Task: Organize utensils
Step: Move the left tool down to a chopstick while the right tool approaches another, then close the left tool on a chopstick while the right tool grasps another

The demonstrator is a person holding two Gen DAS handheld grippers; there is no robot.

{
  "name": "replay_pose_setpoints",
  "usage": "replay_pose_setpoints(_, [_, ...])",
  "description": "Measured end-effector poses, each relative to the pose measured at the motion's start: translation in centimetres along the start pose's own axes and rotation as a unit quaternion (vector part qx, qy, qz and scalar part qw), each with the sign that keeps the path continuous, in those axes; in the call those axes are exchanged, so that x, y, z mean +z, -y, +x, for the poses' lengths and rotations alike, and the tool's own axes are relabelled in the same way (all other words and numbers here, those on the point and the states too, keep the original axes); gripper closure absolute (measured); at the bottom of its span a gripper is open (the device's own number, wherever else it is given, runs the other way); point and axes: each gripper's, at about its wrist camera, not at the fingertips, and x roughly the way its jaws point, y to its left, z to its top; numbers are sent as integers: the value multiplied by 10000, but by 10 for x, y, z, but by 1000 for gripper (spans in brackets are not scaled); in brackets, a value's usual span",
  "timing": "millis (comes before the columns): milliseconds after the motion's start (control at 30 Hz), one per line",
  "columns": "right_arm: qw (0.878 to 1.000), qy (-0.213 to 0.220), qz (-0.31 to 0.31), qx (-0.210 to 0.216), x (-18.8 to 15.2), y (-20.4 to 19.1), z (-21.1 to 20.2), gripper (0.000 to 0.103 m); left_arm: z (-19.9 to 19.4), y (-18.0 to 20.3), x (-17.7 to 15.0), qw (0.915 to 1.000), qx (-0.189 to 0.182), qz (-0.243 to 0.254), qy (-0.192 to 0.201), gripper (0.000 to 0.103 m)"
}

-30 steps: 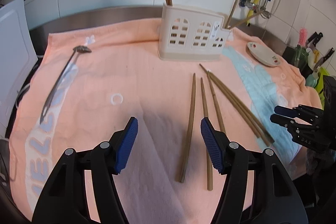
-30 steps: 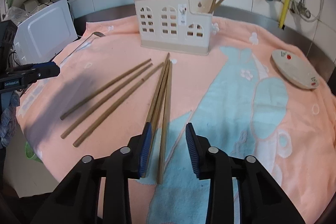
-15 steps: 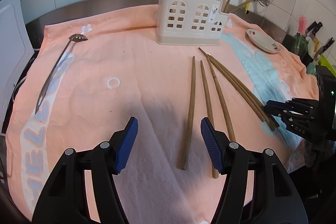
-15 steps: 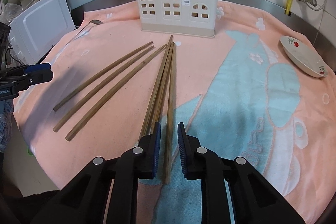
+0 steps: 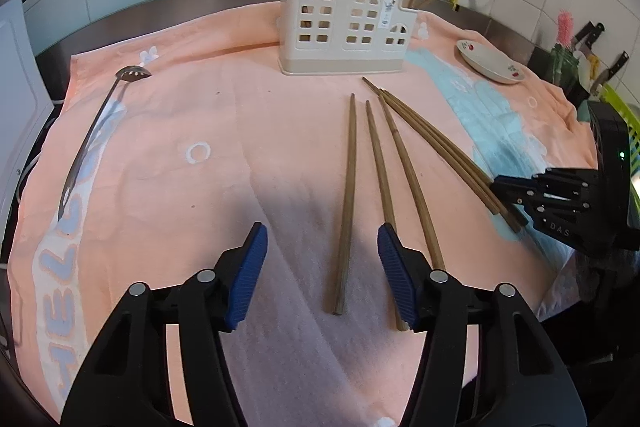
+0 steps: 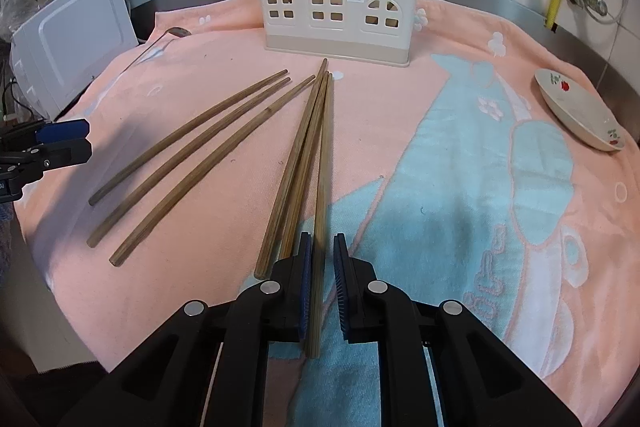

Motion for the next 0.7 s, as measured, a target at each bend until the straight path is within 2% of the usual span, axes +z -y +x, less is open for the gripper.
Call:
replay_pose_setpoints(200, [9997,6,-165,-184,-1,-4,0,96,9,8,-3,9998,-62,151,-128,56])
replay_pose_setpoints(333, [9997,13,-149,-184,-2,-4,0,96,18,11,-5,9995,-75,202,-226,57])
replay_pose_setpoints(400, [9997,22,-136,-191,-2,-3,-1,96,23,12,-5,9993,-98,223,-292,67])
replay_pose_setpoints(533, [9998,74,-83,-191,-2,0,-5,97,35,12,-5,9989,-94,207,-408,71])
replay_pose_setpoints(700, [9996,181,-82,-204,0,3,-13,97,45,13,-3,9987,-111,173,-471,83])
